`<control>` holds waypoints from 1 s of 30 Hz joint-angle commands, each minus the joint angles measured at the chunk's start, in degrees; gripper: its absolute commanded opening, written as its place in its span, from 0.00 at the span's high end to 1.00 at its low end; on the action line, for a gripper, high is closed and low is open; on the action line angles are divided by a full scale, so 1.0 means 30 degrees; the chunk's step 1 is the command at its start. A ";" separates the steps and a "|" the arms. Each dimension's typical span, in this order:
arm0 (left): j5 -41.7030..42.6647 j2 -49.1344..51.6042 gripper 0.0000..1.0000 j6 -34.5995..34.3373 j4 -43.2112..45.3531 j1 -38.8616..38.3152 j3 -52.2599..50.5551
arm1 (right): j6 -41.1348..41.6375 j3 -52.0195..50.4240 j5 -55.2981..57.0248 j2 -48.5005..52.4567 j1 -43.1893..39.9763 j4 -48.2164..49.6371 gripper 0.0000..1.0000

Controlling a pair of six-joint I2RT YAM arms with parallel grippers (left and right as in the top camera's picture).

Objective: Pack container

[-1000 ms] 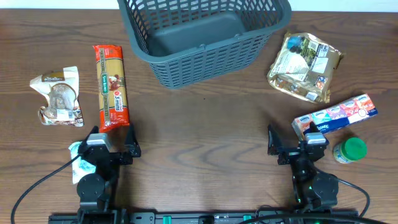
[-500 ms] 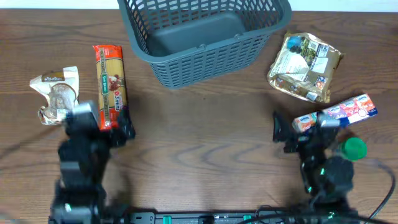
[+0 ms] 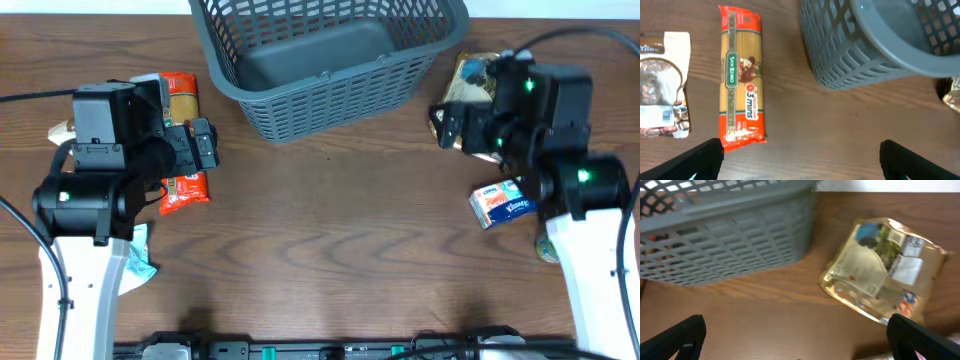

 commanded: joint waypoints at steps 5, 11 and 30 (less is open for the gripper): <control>0.0612 -0.0095 0.72 -0.0015 -0.0525 -0.0109 0.0525 | -0.1749 0.0889 -0.1625 0.0517 -0.0255 0.0270 0.99; -0.0007 -0.0087 0.94 -0.2055 -0.0583 -0.1013 0.1530 | -0.1603 0.2973 -0.0925 0.1049 -0.0262 -0.0015 0.99; -0.1639 0.4852 0.95 -0.3031 -0.6244 -0.6652 0.8925 | -0.1719 1.9365 -0.2521 1.2641 -0.0255 -0.7002 0.99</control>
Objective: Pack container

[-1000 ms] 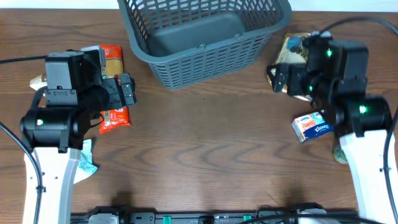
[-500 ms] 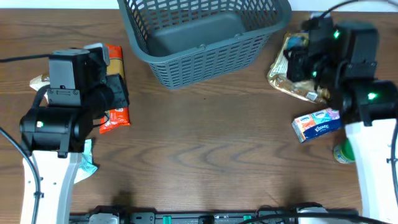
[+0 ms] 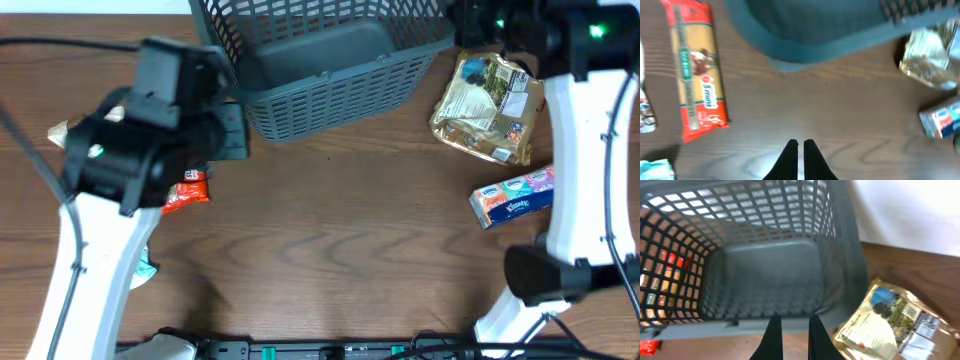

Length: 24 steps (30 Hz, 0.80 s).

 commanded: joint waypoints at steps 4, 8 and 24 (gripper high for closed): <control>0.0998 0.0845 0.94 -0.0168 -0.0481 -0.1297 0.0525 | -0.0306 0.0758 -0.0801 0.1428 -0.0248 -0.0532 0.99; 0.0998 0.1035 0.94 -0.0160 -0.0736 -0.1457 0.0525 | -0.0488 0.0758 -0.0794 0.1749 -0.0255 -0.0503 0.99; 0.0984 0.4058 0.94 0.0933 0.0408 -0.1435 0.0517 | -0.1239 0.0648 -0.0714 0.3315 -0.0255 -0.0998 0.99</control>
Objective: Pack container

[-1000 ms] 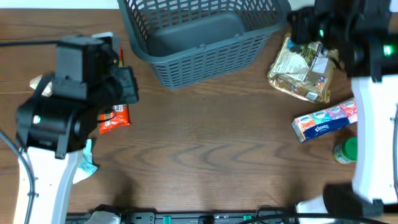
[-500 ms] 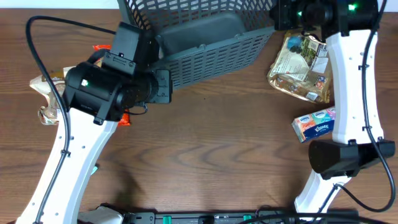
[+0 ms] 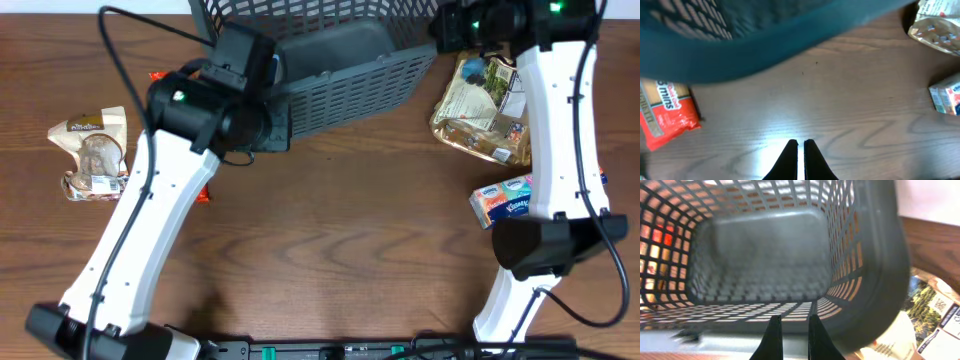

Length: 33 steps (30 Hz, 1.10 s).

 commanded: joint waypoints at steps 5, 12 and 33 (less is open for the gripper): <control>-0.0095 0.0510 0.94 0.0794 0.0350 -0.0022 0.0321 | -0.0743 0.0342 -0.0124 0.1224 -0.0248 -0.0124 0.99; -0.1166 0.0510 0.94 0.0947 0.0867 0.0248 0.0321 | -0.0743 0.0335 -0.0131 0.1821 -0.0219 -0.0648 0.99; -0.1909 0.0510 0.94 0.0998 0.2018 0.1392 0.0321 | -0.1086 0.0342 -0.0138 0.1814 0.1195 -0.3687 0.99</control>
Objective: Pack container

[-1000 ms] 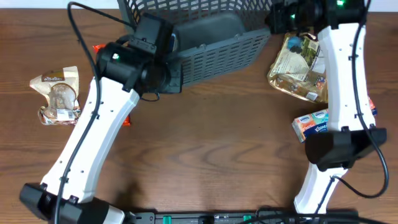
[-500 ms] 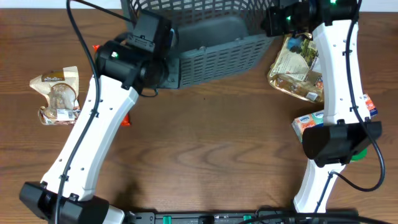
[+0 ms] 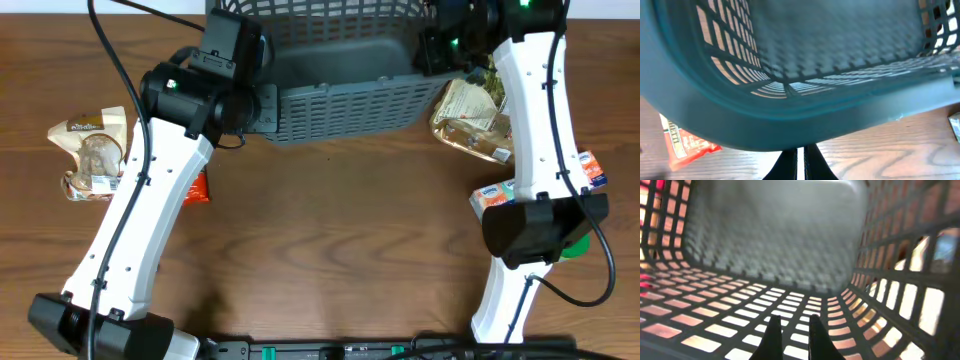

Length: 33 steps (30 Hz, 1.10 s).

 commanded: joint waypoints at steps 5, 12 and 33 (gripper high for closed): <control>-0.0663 0.0117 0.94 0.0335 0.0546 0.0204 0.0321 | -0.0262 0.0102 0.0015 0.0459 0.0729 -0.1158 0.99; -0.1013 0.0117 0.94 0.0335 0.0546 0.0204 0.0321 | -0.0262 0.0138 0.0029 0.0262 0.0794 -0.0765 0.99; -0.6135 -0.2280 0.55 -0.1574 -0.2754 0.2404 0.0321 | 0.5479 0.7315 0.7278 0.0044 -0.2790 0.2280 0.99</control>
